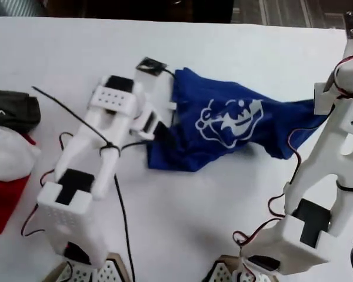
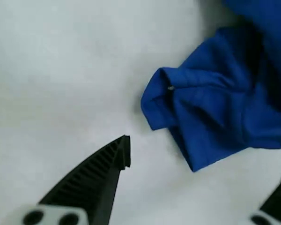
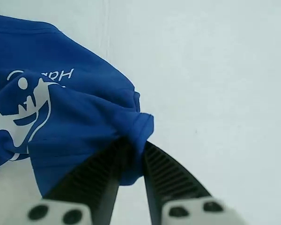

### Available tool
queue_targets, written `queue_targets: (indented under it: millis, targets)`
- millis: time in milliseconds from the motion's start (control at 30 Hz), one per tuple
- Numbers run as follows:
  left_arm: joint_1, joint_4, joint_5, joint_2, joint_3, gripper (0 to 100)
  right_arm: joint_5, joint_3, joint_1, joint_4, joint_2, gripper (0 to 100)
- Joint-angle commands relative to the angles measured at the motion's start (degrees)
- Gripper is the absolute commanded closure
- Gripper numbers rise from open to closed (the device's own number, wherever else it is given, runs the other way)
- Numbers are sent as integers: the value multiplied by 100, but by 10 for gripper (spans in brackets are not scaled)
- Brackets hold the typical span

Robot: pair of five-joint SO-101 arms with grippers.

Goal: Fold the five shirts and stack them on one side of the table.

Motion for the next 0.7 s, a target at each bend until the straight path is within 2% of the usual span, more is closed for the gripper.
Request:
queue_targets:
  millis: [0,100,200,267,400,467,567,667]
  targets:
    - [176,-624,26,-281,277,517,53,-26,110,101,-435,977]
    - [281,-914,-35,-281,620,517,53,-18,286,101,-708,977]
    - [519,-1081,-519,-281,910,541,53,-18,549,101,-1007,977]
    - [651,-1134,-703,-281,1024,638,53,-18,752,101,-1156,975]
    - [703,-1319,-695,-281,1086,987,53,-9,1130,101,-1297,974]
    - [686,-1336,-571,-281,1051,942,53,114,1262,101,-1305,974]
    - [677,-1345,-457,-316,1024,980,53,492,1305,101,-1305,967]
    - [659,-1336,-457,-334,1024,975,62,835,1305,84,-1305,888]
